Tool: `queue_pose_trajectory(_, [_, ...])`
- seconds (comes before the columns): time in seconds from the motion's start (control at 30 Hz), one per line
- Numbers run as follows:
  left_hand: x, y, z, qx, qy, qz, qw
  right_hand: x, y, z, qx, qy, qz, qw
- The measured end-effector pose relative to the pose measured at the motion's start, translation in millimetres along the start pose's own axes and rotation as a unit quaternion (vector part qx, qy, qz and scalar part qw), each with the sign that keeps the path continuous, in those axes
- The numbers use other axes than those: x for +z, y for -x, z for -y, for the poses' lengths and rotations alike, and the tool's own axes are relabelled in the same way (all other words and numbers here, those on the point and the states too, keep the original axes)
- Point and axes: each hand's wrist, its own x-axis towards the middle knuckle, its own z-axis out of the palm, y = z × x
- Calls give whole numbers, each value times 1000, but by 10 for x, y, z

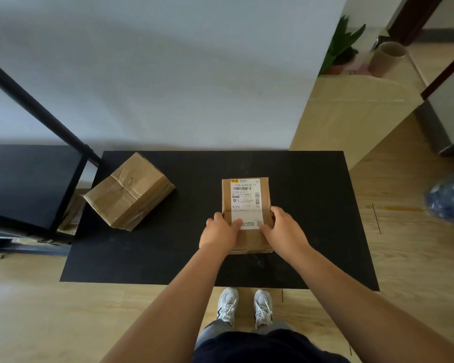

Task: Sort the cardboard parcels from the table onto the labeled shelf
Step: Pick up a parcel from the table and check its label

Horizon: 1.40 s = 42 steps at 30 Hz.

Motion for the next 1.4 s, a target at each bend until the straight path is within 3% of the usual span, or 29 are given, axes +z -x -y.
queue_pose_trajectory(0.33, [-8, -9, 51, -27, 136, 18, 990, -48, -47, -29, 59, -64, 62, 994])
queue_pose_trajectory(0.5, [-55, 8, 92, -26, 254, 62, 965, -83, -19, -20, 75, -138, 90, 984])
queue_pose_trajectory(0.67, [-204, 91, 2, -13, 356, 56, 933, -275, 49, 11, 60, -204, 50, 976])
queue_pose_trajectory(0.87, [-573, 350, -218, 50, 432, 64, 898, -591, 204, 212, 30, -287, -14, 957])
queue_pose_trajectory(1.17, [-967, 913, -332, 145, 500, 42, 853, -1060, 686, 414, -65, -390, -57, 917])
queue_pose_trajectory(1.4, [-1217, 997, -304, 246, 503, 76, 825, -1206, 884, 474, -122, -443, -60, 886])
